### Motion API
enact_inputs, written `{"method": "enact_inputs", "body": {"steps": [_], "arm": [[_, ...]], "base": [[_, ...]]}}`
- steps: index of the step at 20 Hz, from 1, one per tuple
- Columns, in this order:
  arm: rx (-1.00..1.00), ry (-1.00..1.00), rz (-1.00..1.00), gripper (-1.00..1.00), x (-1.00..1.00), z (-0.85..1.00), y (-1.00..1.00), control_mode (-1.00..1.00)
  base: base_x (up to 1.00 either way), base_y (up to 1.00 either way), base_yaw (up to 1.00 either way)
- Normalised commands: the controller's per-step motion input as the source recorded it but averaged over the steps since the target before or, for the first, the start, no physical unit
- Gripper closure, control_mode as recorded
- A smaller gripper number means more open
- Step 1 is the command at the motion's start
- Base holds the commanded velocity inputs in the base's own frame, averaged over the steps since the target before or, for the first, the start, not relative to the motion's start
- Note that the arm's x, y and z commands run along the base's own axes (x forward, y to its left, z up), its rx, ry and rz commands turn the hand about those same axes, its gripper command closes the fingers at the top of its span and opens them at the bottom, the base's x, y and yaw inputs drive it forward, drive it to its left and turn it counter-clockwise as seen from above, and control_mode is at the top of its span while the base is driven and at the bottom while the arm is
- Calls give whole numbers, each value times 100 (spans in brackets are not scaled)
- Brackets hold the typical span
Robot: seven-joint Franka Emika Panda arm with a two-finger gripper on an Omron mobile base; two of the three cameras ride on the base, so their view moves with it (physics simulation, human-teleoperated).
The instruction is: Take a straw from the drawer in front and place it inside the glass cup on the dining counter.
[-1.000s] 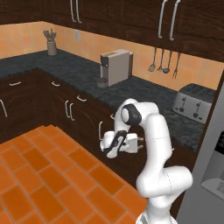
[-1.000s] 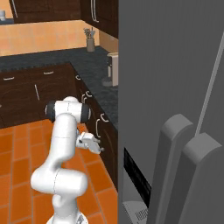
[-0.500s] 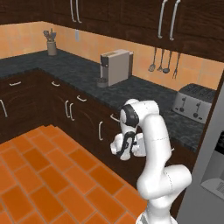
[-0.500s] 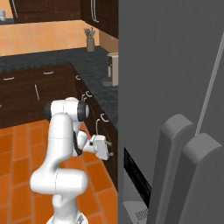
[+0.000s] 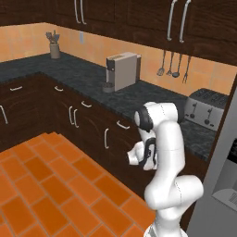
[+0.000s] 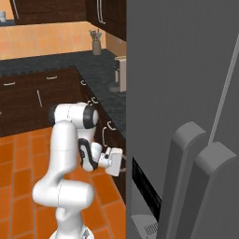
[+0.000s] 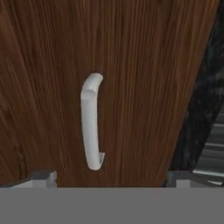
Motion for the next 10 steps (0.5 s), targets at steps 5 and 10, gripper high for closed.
{"method": "enact_inputs", "body": {"steps": [5, 10], "arm": [[6, 0, 13, -100, 8, -38, -25, -100], [6, 0, 16, -100, 31, -30, -21, -100]], "base": [[0, 0, 0], [0, 0, 0]]}}
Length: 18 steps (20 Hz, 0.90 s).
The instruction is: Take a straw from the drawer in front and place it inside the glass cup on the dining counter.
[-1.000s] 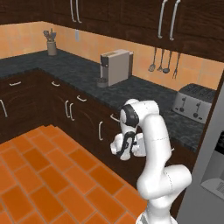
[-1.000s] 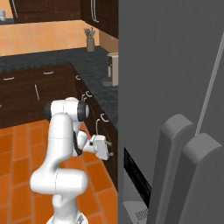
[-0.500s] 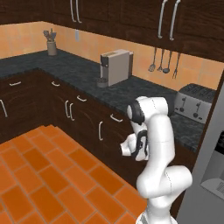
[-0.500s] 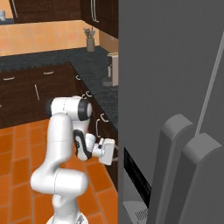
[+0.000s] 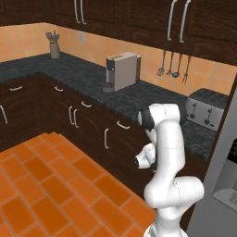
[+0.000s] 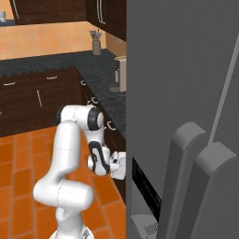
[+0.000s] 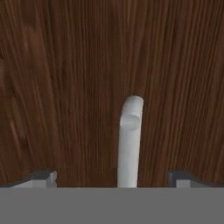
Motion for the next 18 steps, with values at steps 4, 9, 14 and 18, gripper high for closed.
{"method": "enact_inputs", "body": {"steps": [4, 9, 14, 18], "arm": [[3, 0, 16, -100, 30, -33, -7, -100], [0, 0, 9, -100, 25, -17, -10, -100], [1, 0, 6, 100, 26, -4, -11, -100], [7, 0, 7, 100, 0, -4, -4, -100]], "base": [[0, 0, 0], [0, 0, 0], [0, 0, 0], [0, 0, 0]]}}
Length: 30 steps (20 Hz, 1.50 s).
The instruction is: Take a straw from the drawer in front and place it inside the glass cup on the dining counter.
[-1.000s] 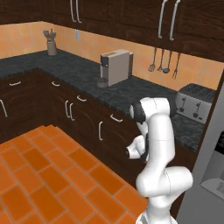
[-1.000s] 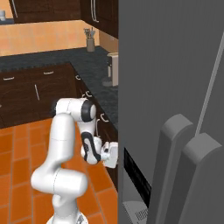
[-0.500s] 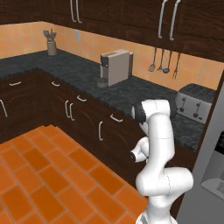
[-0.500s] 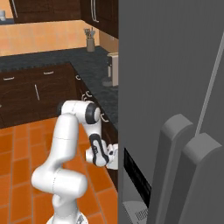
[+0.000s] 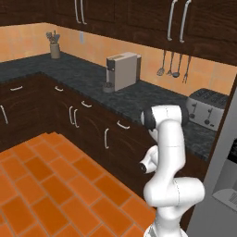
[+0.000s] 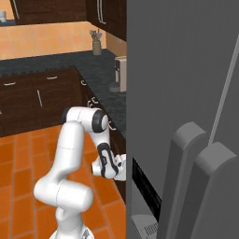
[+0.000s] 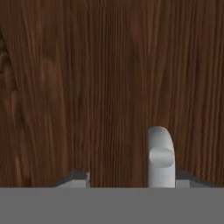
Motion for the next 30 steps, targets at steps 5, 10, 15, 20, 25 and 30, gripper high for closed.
{"method": "enact_inputs", "body": {"steps": [5, 10, 15, 20, 25, 30], "arm": [[10, 1, 4, 100, -33, -4, 28, -100], [10, 3, 0, 100, -59, 0, 56, -100], [10, 1, 0, 100, -84, 0, 72, -100], [11, 1, 0, 100, -90, 0, 81, -100], [12, 0, 0, 100, -76, 4, 76, -100], [17, 0, 0, -100, -51, 31, 51, -100]], "base": [[0, 0, 0], [0, 0, 0], [0, 0, 0], [0, 0, 0], [0, 0, 0], [0, 0, 0]]}}
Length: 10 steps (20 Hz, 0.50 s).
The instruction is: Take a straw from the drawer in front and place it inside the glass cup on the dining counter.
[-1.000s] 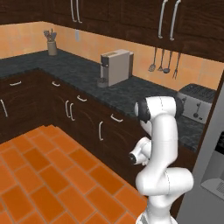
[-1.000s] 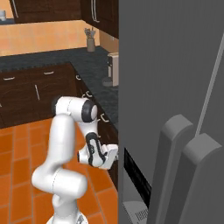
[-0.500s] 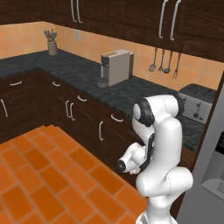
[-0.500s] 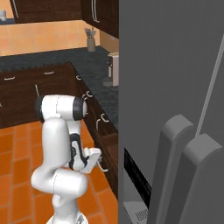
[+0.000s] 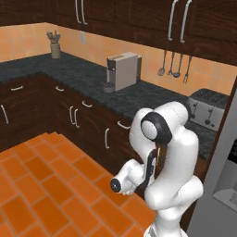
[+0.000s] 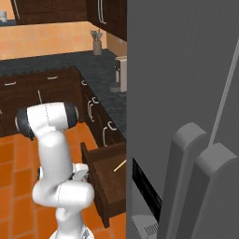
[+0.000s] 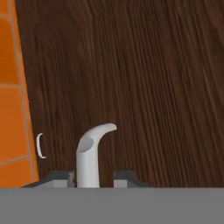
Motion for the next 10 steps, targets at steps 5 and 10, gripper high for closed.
{"method": "enact_inputs", "body": {"steps": [5, 10], "arm": [[42, 9, 0, -100, -19, 97, 9, -100], [46, 23, -1, -100, -2, 97, 20, -100]], "base": [[0, 0, 0], [0, 0, 0]]}}
